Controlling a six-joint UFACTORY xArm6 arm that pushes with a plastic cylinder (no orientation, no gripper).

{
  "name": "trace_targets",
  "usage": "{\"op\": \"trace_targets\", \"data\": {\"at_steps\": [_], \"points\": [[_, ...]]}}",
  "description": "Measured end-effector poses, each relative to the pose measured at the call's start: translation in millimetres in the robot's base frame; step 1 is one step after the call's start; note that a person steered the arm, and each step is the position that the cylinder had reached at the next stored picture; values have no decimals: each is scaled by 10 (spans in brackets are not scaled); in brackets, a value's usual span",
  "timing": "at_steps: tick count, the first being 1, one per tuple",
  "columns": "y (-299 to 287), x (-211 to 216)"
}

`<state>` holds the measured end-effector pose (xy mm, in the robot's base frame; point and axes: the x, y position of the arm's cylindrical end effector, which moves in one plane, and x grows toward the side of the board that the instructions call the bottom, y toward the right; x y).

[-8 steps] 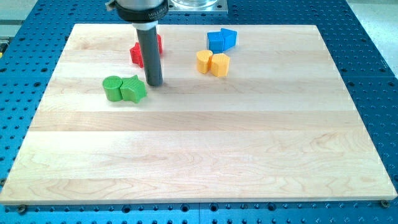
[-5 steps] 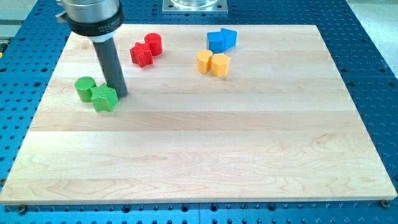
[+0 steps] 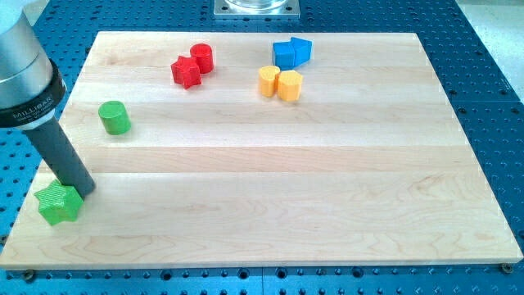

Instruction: Push the green blocks to the bottom left corner

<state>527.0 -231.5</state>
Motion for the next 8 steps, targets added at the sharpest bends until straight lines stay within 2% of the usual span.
{"op": "trace_targets", "data": {"at_steps": [1,2,3,4,5,6,7,8], "points": [[156,-225],[1025,-845],[857,-1333],[395,-1161],[153,-1394],[-129,-1239],[-90,-640],[-84,-638]]}}
